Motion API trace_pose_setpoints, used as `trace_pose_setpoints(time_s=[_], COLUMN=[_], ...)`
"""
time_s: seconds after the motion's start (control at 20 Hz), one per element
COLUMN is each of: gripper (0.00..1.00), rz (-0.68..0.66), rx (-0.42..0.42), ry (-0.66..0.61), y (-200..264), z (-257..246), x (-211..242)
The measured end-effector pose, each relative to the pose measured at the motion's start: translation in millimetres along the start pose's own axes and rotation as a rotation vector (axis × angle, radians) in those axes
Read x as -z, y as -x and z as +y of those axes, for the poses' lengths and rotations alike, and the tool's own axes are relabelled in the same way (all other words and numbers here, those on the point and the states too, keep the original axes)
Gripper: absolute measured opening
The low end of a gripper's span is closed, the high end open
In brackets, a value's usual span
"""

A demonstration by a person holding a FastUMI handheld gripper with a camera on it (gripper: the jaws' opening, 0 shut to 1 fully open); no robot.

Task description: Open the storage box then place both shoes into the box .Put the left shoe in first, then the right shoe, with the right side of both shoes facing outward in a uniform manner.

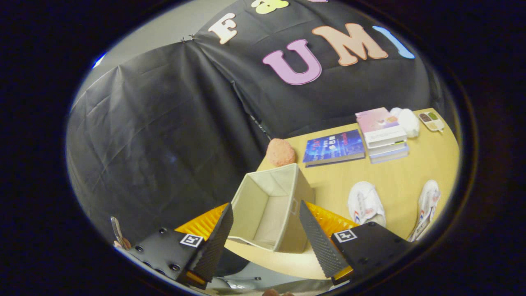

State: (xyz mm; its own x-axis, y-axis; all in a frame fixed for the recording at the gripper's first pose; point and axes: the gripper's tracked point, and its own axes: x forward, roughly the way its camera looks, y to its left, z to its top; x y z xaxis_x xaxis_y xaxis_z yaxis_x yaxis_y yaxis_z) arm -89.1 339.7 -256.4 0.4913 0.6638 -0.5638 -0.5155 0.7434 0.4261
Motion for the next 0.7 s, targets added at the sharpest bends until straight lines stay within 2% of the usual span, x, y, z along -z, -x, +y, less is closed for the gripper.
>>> trace_pose_setpoints(time_s=[0.35,0.7], gripper=[1.0,1.0], rz=[0.041,0.171], rx=[0.207,0.369], ry=[0.067,0.187], y=[40.8,38.0], z=[-83.0,-159.8], x=[22.8,62.1])
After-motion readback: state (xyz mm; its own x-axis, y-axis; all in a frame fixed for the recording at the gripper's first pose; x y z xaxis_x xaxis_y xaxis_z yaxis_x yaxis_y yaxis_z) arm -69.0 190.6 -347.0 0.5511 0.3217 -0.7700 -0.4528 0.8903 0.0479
